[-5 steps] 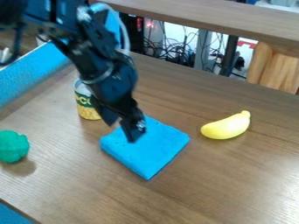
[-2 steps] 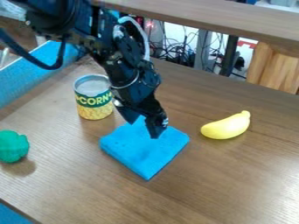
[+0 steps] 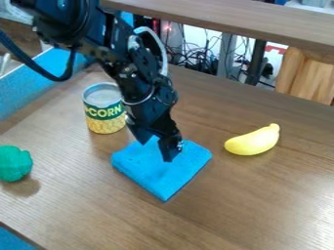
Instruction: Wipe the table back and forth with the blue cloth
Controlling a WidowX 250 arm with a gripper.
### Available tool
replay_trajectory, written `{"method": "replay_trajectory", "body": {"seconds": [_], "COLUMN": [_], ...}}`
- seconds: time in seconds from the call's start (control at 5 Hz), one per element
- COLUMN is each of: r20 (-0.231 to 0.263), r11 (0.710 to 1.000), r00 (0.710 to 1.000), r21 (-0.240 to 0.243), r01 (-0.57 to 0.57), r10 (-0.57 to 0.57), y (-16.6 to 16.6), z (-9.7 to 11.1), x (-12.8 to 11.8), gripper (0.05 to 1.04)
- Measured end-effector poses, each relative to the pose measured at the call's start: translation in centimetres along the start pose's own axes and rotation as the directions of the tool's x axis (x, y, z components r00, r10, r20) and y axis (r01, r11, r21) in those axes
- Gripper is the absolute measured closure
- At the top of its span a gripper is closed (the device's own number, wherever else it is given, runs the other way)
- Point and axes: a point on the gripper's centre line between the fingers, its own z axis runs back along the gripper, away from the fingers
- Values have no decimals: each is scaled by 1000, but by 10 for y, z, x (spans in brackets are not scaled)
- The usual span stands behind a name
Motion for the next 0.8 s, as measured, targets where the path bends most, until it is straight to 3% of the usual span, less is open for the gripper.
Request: {"method": "replay_trajectory", "body": {"seconds": [0.4,0.8], "r20": [-11,-4], "r11": [1000,999], "r00": [1000,999], "r21": [27,-23], "r01": [0,49], "r10": [0,-49], "y": [3,-29], "z": [-18,-20], "x": [-15,-16], "gripper": [73,73]}}
